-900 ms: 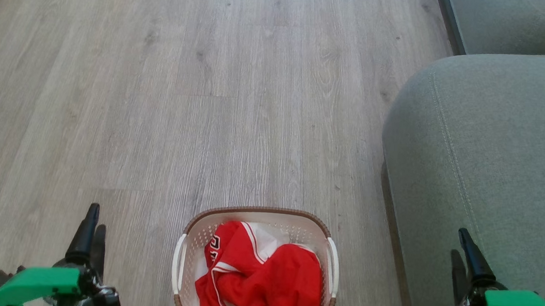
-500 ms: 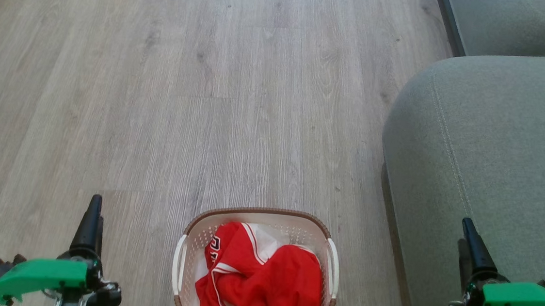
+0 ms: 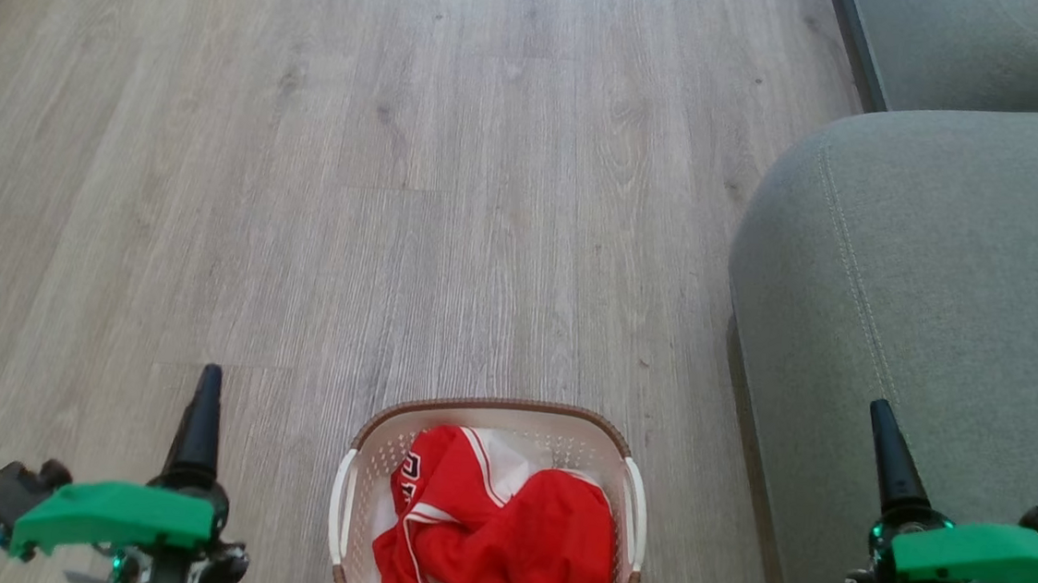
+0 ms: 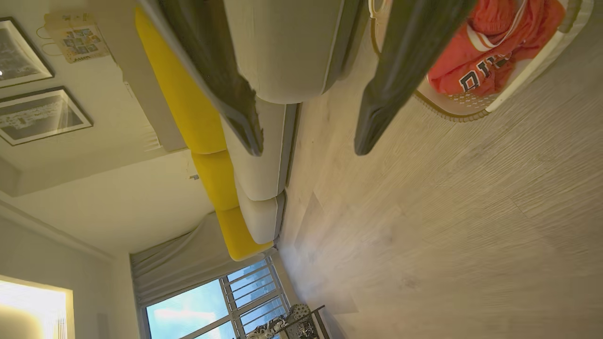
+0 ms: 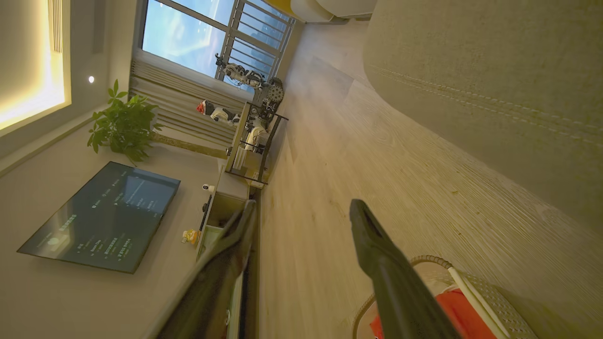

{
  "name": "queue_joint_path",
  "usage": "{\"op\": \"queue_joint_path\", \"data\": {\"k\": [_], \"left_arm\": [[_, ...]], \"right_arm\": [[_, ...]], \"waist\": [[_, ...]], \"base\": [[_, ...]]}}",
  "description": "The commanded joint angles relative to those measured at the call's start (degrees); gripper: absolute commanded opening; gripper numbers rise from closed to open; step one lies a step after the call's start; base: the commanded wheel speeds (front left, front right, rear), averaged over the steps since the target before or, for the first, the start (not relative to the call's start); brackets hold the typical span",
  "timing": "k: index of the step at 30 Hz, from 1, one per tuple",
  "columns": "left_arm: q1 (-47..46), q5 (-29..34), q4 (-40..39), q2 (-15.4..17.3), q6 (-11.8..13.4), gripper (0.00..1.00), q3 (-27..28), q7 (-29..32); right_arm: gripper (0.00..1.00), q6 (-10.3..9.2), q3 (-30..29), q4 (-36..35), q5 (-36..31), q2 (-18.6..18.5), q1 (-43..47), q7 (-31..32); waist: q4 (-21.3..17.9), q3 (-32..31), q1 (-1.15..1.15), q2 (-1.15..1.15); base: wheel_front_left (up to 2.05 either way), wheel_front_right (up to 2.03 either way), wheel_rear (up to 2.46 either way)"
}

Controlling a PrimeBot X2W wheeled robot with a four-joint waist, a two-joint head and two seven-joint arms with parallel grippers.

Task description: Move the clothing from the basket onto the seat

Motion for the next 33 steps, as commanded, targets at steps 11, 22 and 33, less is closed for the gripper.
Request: {"op": "queue_joint_path", "data": {"k": [11,22,33], "left_arm": [[-0.2,12.0,-4.5,0.7,1.6,1.0,-1.7,-2.3],[1.1,21.9,-5.3,0.8,2.9,1.0,-3.3,-4.1],[2.0,29.4,-6.3,1.0,4.4,1.0,-4.4,-5.8]], "right_arm": [[1.0,0.0,2.6,-3.7,-10.8,-0.5,-0.8,-2.5],[1.0,0.0,4.1,-4.5,-19.9,-0.6,-0.2,-4.3],[1.0,-0.01,5.4,-4.7,-27.5,-0.6,0.0,-6.0]], "waist": [[0.0,-0.2,0.0,0.0],[0.0,-0.5,0.0,0.0],[0.0,-0.8,0.0,0.0]], "base": [[0.0,0.0,0.0],[0.0,0.0,0.0],[0.0,0.0,0.0]]}}
